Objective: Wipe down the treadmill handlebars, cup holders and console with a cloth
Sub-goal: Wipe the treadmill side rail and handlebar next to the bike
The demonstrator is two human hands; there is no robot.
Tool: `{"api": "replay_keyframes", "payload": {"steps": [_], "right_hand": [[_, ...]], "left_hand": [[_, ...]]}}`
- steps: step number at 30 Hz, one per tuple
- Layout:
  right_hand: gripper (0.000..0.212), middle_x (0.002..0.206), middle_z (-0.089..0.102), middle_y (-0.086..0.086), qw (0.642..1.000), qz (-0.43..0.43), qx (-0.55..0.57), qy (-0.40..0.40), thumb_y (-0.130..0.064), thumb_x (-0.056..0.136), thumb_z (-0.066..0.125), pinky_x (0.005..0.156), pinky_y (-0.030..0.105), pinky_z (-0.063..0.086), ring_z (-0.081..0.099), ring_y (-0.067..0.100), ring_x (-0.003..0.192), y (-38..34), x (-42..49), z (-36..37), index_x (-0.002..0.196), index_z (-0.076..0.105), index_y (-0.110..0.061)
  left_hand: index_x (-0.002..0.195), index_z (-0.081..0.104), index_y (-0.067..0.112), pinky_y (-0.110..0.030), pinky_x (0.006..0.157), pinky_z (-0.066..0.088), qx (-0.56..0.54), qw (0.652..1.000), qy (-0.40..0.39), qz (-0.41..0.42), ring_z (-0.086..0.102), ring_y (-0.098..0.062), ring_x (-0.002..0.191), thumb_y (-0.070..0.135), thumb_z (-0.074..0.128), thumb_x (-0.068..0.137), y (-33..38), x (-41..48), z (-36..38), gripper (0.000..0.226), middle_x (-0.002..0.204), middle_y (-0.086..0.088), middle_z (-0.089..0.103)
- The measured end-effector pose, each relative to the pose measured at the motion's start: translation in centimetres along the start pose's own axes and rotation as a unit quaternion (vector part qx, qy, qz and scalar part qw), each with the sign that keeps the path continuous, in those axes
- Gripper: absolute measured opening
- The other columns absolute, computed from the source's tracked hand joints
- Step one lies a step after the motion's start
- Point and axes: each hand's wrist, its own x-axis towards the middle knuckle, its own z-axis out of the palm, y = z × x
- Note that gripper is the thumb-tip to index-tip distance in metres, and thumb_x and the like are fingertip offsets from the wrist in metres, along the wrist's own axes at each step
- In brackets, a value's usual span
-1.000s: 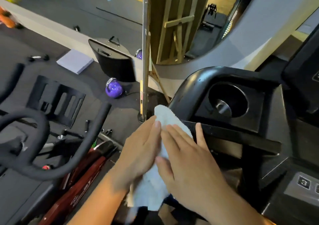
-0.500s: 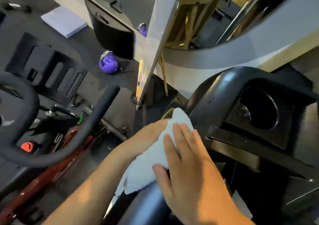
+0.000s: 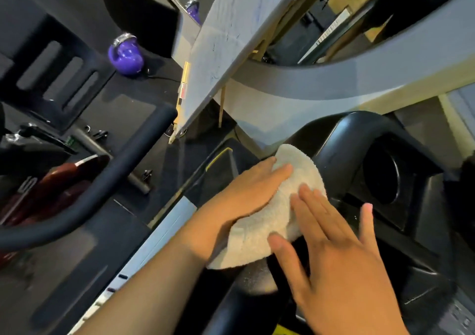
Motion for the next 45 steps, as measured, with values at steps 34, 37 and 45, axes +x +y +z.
{"api": "replay_keyframes", "payload": {"steps": [34, 37, 45], "right_hand": [[0.054, 0.161, 0.018, -0.010, 0.977, 0.033, 0.207, -0.042, -0.027, 0.099, 0.030, 0.119, 0.057, -0.002, 0.020, 0.015, 0.147, 10.8, 6.4, -1.5, 0.152, 0.026, -0.031], [0.062, 0.162, 0.011, -0.013, 0.976, 0.008, 0.215, -0.033, -0.028, 0.097, 0.033, 0.120, 0.052, -0.004, 0.009, 0.005, 0.148, 10.0, 3.9, -0.7, 0.155, 0.011, -0.034], [0.058, 0.162, 0.011, -0.014, 0.973, 0.027, 0.228, -0.029, -0.024, 0.098, 0.031, 0.119, 0.054, -0.005, 0.010, 0.007, 0.148, 12.8, 7.3, -0.8, 0.154, 0.017, -0.031]], "left_hand": [[0.155, 0.023, 0.026, -0.035, 0.116, 0.025, 0.185, 0.970, 0.077, 0.138, 0.034, -0.014, 0.139, 0.050, 0.037, 0.099, 7.3, 4.8, 3.9, 0.062, 0.157, 0.003, 0.031], [0.156, 0.018, 0.028, -0.035, 0.117, 0.024, 0.257, 0.949, 0.132, 0.125, 0.029, -0.018, 0.145, 0.046, 0.035, 0.102, 6.2, 4.0, 4.5, 0.060, 0.161, 0.004, 0.024], [0.150, 0.030, 0.032, -0.043, 0.114, 0.032, 0.234, 0.959, 0.095, 0.129, 0.040, -0.013, 0.137, 0.056, 0.033, 0.089, 8.9, 8.2, 4.3, 0.065, 0.152, 0.009, 0.040]]}}
